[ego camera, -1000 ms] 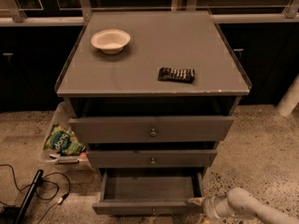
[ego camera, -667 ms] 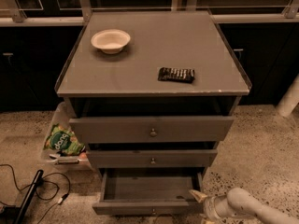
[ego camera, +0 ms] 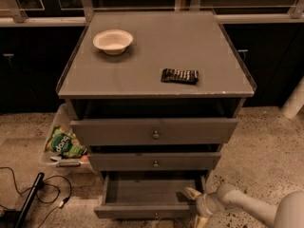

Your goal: Open bottom drawer

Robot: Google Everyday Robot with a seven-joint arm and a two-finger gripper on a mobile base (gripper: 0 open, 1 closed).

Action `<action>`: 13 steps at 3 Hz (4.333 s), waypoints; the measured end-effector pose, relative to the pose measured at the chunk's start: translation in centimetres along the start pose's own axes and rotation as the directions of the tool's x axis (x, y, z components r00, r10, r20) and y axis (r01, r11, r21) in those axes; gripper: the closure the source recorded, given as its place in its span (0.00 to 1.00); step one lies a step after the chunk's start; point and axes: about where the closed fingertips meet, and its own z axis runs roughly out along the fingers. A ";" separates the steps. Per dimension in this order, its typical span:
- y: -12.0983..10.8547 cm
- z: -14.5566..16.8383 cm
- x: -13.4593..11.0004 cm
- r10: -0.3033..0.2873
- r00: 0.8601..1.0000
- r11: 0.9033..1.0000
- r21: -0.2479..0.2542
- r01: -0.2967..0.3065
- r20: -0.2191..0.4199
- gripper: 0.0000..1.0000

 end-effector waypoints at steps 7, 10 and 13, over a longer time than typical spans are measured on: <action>4.1 0.6 0.6 0.013 1.000 0.999 -0.044 -0.012 0.019 1.00; 4.1 0.5 0.5 0.013 1.000 0.999 -0.045 -0.012 0.019 0.43; 4.1 0.5 0.5 0.013 1.000 0.999 -0.045 -0.012 0.019 0.00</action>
Offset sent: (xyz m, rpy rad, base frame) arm 0.0012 0.0011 0.0000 -0.0001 -0.0008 0.0021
